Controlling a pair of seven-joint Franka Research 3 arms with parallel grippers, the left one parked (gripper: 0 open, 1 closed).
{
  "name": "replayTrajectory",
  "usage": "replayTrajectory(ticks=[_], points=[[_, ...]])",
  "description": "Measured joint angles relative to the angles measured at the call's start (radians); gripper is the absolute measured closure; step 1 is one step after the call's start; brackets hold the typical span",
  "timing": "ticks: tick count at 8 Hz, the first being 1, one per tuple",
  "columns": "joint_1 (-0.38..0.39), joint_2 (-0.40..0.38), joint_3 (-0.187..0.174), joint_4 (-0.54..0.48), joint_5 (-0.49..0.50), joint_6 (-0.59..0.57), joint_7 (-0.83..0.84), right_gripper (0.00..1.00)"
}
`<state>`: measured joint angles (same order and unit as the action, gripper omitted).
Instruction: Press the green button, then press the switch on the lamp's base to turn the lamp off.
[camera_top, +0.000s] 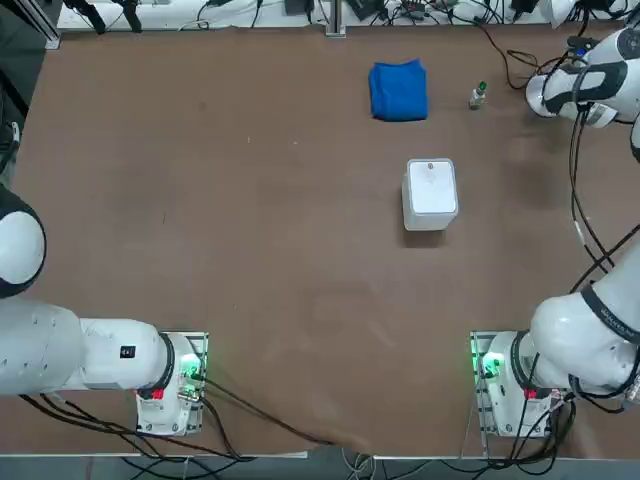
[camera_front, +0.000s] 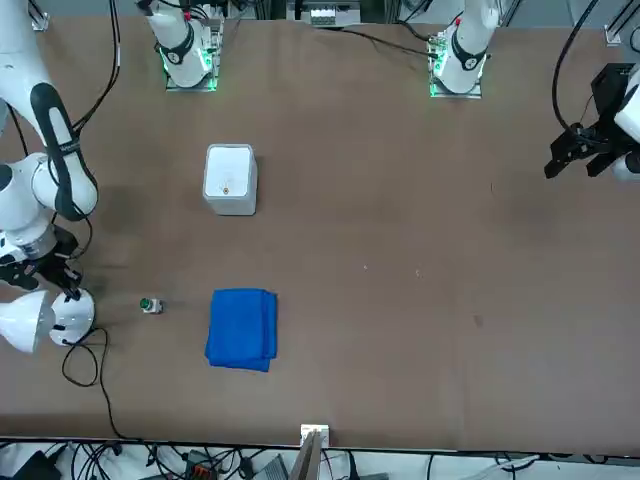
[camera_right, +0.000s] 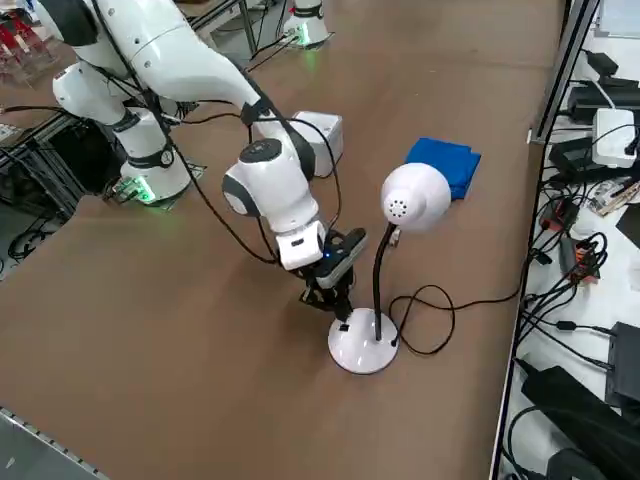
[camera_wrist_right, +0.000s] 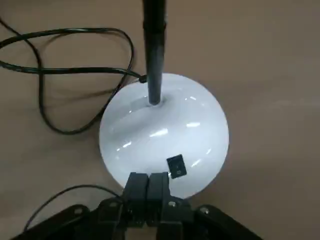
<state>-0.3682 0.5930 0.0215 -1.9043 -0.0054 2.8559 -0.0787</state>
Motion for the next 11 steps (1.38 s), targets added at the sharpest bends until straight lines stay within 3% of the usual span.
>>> replayTrajectory(ticks=[2,5,7,10,11], points=[[0.0,-0.094,0.003,0.021,0.001,-0.224,0.003,0.99],[0.004,-0.31,0.011,0.033,0.002,-0.674,0.003,0.96],[0.013,-0.444,0.043,0.033,0.008,-0.91,0.005,0.66],[0.06,-0.592,0.093,0.057,0.018,-1.132,0.009,0.13],[0.093,-0.615,0.11,0.098,0.018,-1.204,0.009,0.0]])
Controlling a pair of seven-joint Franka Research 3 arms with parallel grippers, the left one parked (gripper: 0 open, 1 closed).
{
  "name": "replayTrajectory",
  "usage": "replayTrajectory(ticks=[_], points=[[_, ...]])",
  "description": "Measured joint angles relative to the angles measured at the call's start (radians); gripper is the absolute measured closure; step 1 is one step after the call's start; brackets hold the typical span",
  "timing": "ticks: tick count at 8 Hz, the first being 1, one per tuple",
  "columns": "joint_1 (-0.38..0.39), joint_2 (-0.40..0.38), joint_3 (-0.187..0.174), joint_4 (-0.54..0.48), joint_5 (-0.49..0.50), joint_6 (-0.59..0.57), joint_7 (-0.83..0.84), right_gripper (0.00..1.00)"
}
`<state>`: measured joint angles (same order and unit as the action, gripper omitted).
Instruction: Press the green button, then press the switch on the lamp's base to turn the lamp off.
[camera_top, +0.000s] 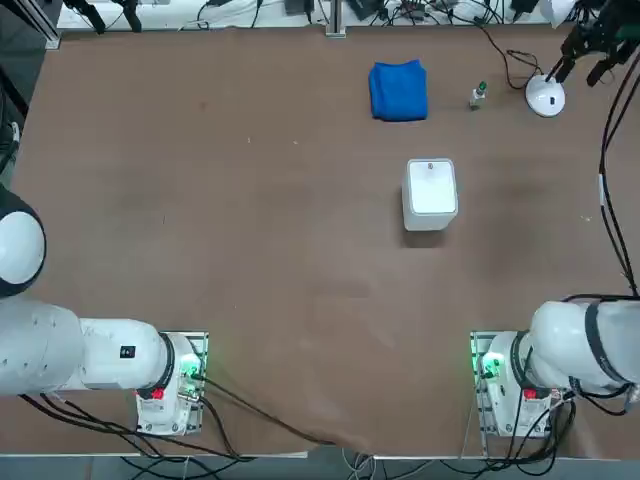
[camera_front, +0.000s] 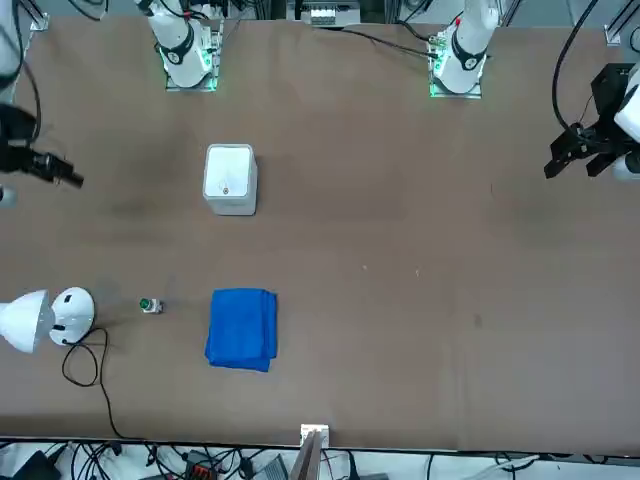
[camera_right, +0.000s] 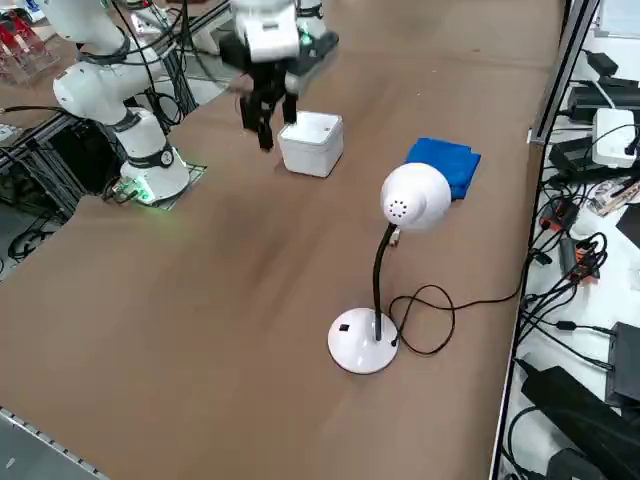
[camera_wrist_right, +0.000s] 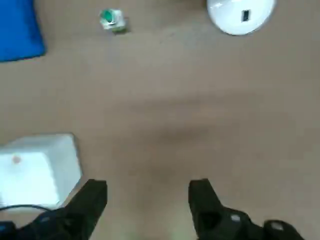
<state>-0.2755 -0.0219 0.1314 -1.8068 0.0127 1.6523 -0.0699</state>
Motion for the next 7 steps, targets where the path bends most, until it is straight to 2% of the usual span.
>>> replayTrajectory(ticks=[2,4,7], points=[[0.089,-0.005,0.032,0.114,-0.011,-0.042,0.021,0.0],[0.185,0.014,0.042,0.186,-0.014,-0.05,0.164,0.0],[0.229,0.053,0.042,0.224,-0.015,-0.051,0.218,0.0]])
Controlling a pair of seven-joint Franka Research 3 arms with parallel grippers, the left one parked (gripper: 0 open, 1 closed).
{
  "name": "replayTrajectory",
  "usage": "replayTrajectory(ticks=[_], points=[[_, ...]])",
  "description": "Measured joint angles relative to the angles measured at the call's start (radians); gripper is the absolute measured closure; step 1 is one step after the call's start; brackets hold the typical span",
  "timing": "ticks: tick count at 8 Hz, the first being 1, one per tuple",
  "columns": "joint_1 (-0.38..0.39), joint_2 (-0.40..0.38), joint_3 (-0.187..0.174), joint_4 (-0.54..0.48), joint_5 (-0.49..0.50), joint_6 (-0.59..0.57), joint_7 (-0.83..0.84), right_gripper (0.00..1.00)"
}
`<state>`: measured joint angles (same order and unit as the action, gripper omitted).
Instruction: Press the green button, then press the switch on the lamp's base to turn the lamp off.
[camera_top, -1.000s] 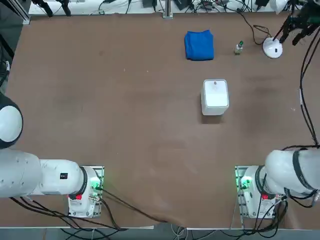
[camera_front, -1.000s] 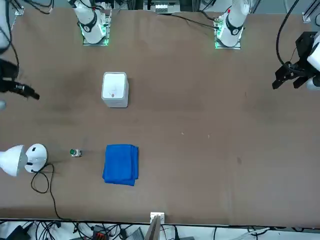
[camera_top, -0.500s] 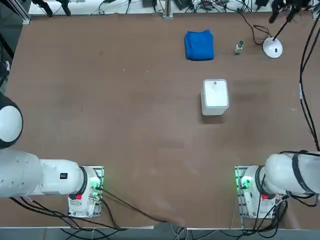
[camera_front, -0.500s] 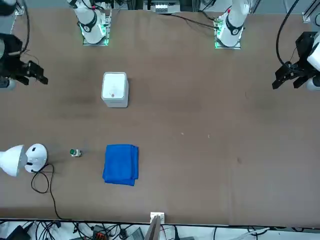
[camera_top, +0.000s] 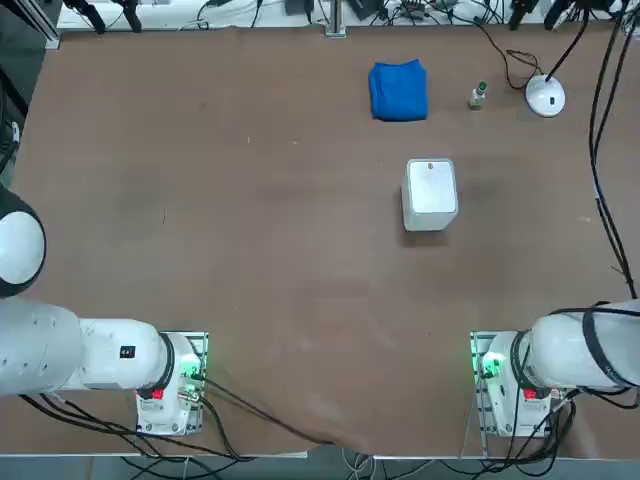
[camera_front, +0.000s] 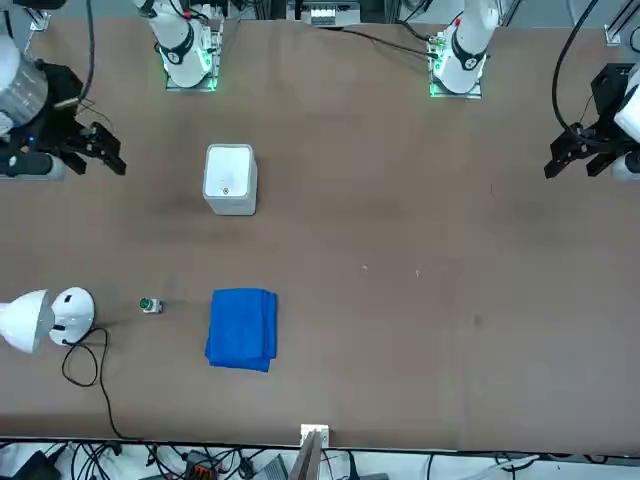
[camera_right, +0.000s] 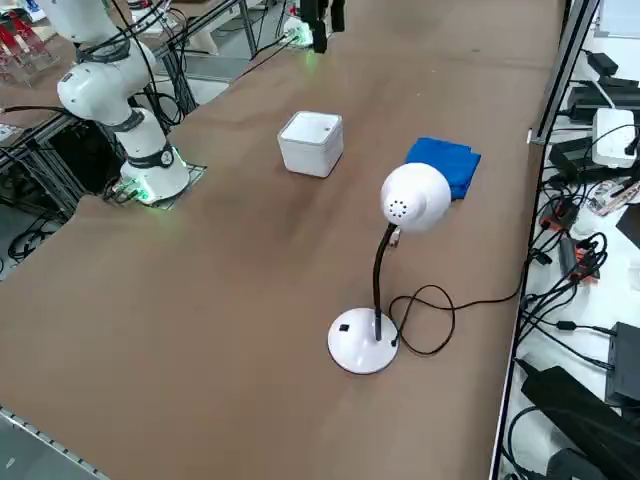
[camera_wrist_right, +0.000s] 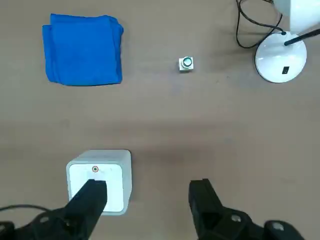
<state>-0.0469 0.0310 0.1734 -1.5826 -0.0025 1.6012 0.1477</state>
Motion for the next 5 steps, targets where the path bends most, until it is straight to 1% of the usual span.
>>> replayTrajectory(ticks=[2,4,5], points=[[-0.004,0.024,-0.016,0.029,-0.005,-0.016,-0.007,0.0],[-0.01,0.03,-0.029,0.041,-0.007,-0.075,-0.075,0.0],[-0.017,0.03,-0.036,0.043,-0.007,-0.083,-0.09,0.0]])
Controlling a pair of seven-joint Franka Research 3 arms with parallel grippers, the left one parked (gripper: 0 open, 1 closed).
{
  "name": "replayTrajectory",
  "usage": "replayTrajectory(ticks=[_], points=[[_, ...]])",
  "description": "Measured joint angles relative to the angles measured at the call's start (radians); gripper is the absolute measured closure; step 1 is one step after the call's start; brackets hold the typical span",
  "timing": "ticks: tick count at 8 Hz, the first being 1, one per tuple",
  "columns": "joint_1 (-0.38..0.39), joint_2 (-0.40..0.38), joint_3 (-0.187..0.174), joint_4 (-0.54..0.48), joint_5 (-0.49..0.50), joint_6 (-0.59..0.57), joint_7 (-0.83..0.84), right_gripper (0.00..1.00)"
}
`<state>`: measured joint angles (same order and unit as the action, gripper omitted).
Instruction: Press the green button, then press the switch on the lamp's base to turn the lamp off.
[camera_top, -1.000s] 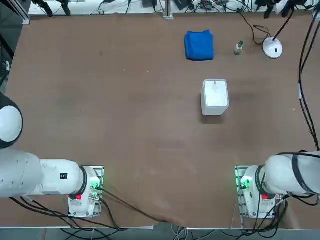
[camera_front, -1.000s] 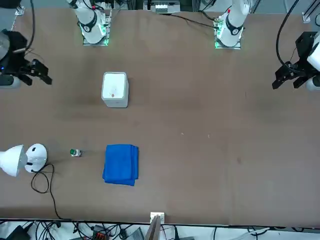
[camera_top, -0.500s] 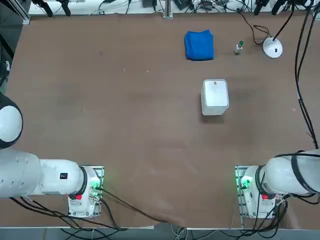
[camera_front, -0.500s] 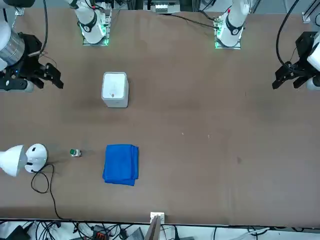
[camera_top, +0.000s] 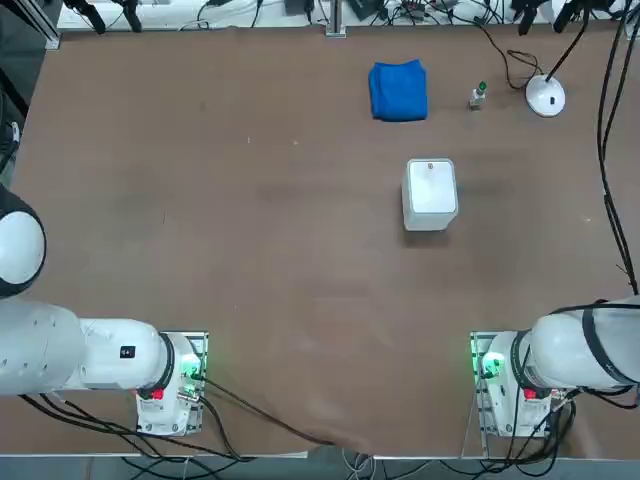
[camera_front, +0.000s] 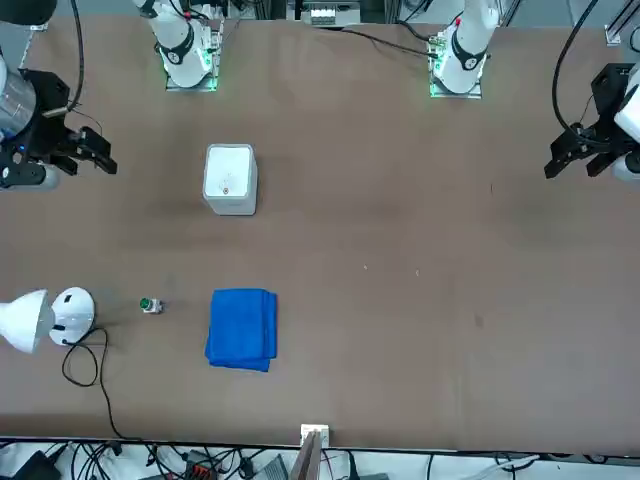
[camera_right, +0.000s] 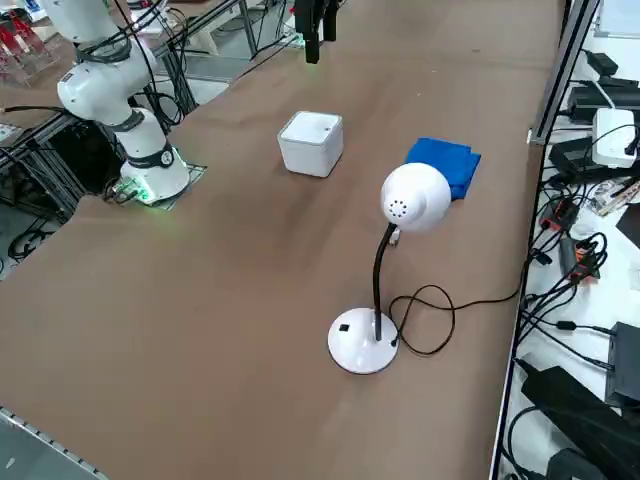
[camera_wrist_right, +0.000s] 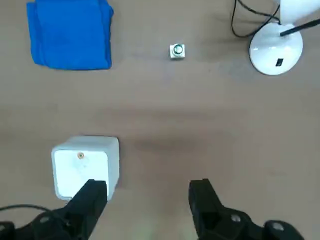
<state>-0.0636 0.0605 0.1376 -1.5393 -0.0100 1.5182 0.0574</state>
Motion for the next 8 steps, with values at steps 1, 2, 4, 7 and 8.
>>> replayTrajectory(ticks=[1,2,4,7,8], points=[[-0.003,0.0,-0.007,0.002,0.0,-0.001,-0.001,0.0],[-0.003,-0.001,-0.014,0.002,-0.003,-0.002,-0.002,0.0],[0.0,-0.014,-0.038,-0.002,-0.003,-0.004,-0.005,0.0],[0.057,-0.064,-0.097,-0.057,-0.003,0.003,-0.005,0.0],[0.066,-0.08,-0.113,-0.074,-0.003,0.004,-0.005,0.0]])
